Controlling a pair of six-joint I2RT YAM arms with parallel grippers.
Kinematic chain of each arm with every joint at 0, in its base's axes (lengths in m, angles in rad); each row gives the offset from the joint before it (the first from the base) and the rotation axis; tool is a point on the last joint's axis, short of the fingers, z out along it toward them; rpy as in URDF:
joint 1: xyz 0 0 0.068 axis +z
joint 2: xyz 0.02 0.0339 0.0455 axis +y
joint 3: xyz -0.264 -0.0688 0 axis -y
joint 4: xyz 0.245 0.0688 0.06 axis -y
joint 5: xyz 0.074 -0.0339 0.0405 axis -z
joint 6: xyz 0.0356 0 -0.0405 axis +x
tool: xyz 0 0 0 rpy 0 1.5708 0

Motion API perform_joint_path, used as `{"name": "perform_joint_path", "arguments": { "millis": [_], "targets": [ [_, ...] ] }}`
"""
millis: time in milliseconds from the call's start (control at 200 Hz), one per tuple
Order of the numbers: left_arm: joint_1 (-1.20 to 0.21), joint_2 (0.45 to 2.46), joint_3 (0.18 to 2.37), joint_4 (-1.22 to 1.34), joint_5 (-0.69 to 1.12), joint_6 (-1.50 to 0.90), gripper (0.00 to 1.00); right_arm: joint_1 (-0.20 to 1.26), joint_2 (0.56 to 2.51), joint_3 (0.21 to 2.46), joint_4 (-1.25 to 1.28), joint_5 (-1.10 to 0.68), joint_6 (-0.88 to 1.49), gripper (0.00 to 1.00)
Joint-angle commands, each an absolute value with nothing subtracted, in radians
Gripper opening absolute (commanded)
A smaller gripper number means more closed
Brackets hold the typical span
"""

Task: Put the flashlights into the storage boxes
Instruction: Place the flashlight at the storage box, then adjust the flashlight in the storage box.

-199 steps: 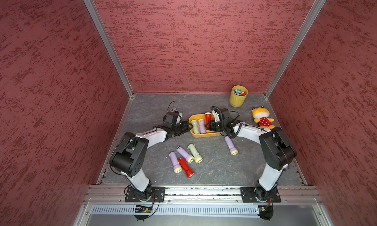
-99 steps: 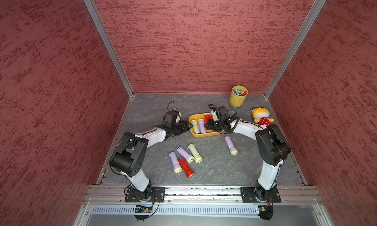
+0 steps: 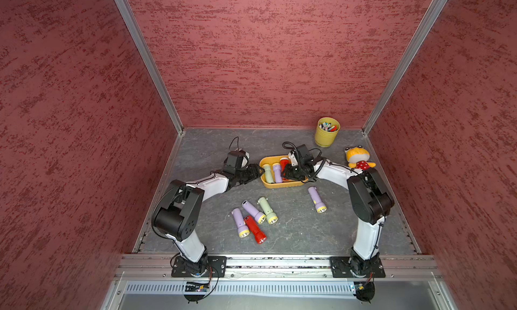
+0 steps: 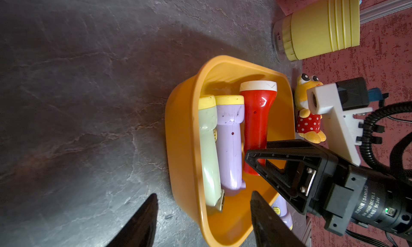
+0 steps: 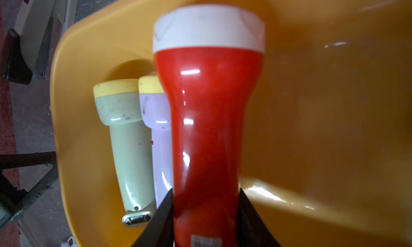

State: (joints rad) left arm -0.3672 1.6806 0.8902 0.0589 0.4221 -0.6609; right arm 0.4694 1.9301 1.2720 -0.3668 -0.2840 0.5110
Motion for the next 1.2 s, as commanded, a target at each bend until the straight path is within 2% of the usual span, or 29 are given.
{"name": "perform_joint_path", "arguments": {
  "millis": [0, 85, 266, 751, 1197],
  "targets": [
    [-0.36, 1.675, 0.899, 0.041, 0.425, -0.646, 0.65, 0.473, 1.937, 1.302, -0.374, -0.287, 0.505, 0.45],
    [-0.36, 1.67, 0.901, 0.035, 0.422, -0.643, 0.65, 0.472, 1.941, 1.308, -0.371, -0.288, 0.506, 0.5],
    [-0.36, 1.663, 0.897, 0.031, 0.419, -0.64, 0.65, 0.46, 1.932, 1.305, -0.342, -0.299, 0.503, 0.51],
    [-0.365, 1.677, 0.902, 0.044, 0.423, -0.648, 0.64, 0.41, 1.951, 1.286, -0.251, -0.403, 0.514, 0.48],
    [-0.37, 1.715, 0.936, 0.046, 0.431, -0.651, 0.62, 0.394, 1.983, 1.331, -0.33, -0.288, 0.461, 0.49]
  ]
}}
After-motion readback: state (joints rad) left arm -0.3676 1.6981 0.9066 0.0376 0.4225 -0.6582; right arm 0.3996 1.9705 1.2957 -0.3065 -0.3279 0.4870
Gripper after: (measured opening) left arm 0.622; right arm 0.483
